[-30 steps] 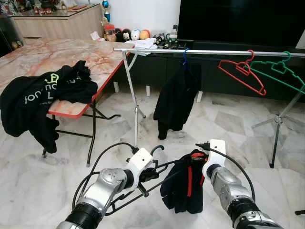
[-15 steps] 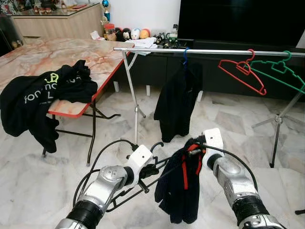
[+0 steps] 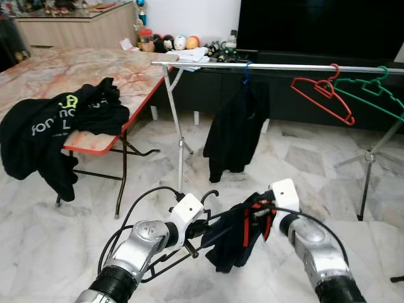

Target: Hang hanger

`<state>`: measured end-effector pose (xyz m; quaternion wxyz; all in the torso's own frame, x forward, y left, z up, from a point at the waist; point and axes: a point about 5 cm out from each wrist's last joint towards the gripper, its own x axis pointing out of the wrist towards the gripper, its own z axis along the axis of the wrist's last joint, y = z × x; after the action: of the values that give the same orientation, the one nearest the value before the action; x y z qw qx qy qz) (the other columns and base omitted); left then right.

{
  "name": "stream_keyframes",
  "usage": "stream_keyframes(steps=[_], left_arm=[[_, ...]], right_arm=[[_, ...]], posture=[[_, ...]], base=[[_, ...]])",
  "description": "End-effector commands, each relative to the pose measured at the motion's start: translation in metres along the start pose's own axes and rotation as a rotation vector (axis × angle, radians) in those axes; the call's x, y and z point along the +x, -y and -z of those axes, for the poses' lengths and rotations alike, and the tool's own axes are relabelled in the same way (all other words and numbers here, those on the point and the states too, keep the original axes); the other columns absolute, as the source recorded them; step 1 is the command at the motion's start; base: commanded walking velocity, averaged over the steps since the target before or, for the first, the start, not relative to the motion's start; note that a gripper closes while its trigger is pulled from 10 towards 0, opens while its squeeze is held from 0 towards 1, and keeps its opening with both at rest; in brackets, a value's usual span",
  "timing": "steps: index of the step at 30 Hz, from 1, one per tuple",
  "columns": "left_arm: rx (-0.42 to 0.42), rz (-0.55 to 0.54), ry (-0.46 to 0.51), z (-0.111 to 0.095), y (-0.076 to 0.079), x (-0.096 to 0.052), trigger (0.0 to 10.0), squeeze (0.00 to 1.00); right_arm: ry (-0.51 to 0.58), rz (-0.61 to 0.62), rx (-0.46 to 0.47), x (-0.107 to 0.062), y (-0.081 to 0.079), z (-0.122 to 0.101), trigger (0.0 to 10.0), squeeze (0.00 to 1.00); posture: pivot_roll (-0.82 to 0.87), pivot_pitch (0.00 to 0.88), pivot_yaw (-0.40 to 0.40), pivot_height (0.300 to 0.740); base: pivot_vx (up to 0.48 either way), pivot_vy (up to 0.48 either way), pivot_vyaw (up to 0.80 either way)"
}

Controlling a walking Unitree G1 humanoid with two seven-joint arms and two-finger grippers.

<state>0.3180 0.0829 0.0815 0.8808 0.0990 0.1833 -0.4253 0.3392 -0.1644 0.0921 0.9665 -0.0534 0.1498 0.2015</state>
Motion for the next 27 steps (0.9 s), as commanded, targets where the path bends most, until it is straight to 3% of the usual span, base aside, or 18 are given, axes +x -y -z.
stream_keyframes(steps=[1,8,11,15,16,19,22,27], left_arm=[[-0.029,0.013,0.018,0.001,0.0,-0.002,10.0,0.0],[-0.037,0.036,0.025,0.0,0.003,-0.002,10.0,0.0],[-0.044,0.047,0.029,0.0,0.004,-0.002,10.0,0.0],[-0.054,0.043,0.041,0.0,0.004,-0.002,10.0,0.0],[-0.055,0.032,0.043,0.0,0.003,-0.002,10.0,0.0],[-0.07,0.003,0.068,-0.004,0.0,-0.001,10.0,0.0],[-0.072,0.006,0.073,-0.005,0.0,-0.001,10.0,0.0],[-0.074,0.011,0.078,-0.006,0.001,-0.001,10.0,0.0]], right_arm=[[0.101,-0.04,-0.067,0.001,-0.003,-0.024,10.0,0.0],[0.218,-0.156,-0.109,0.001,-0.015,-0.048,10.0,0.0],[0.272,-0.291,-0.149,-0.008,-0.028,-0.055,10.0,0.0],[0.271,-0.397,-0.185,-0.022,-0.029,-0.049,10.0,0.0],[0.254,-0.392,-0.191,-0.023,-0.026,-0.046,10.0,0.0],[0.079,-0.209,-0.249,-0.017,0.0,-0.022,10.0,0.0],[0.023,-0.128,-0.264,-0.017,0.011,-0.012,10.0,0.0],[0.069,-0.115,-0.238,-0.016,0.01,-0.017,10.0,0.0]], posture=[[0.02,0.063,0.038,0.74],[0.02,0.056,0.037,0.74],[0.02,0.055,0.037,0.74],[0.02,0.058,0.037,0.74],[0.02,0.059,0.036,0.74],[0.01,0.062,0.035,0.74],[0.02,0.063,0.036,0.74],[0.02,0.064,0.037,0.74]], base=[[0.0,0.0,0.0],[0.0,0.0,0.0],[0.0,0.0,0.0],[0.0,0.0,0.0],[0.0,0.0,0.0],[0.0,0.0,0.0],[0.0,0.0,0.0],[0.0,0.0,0.0]])
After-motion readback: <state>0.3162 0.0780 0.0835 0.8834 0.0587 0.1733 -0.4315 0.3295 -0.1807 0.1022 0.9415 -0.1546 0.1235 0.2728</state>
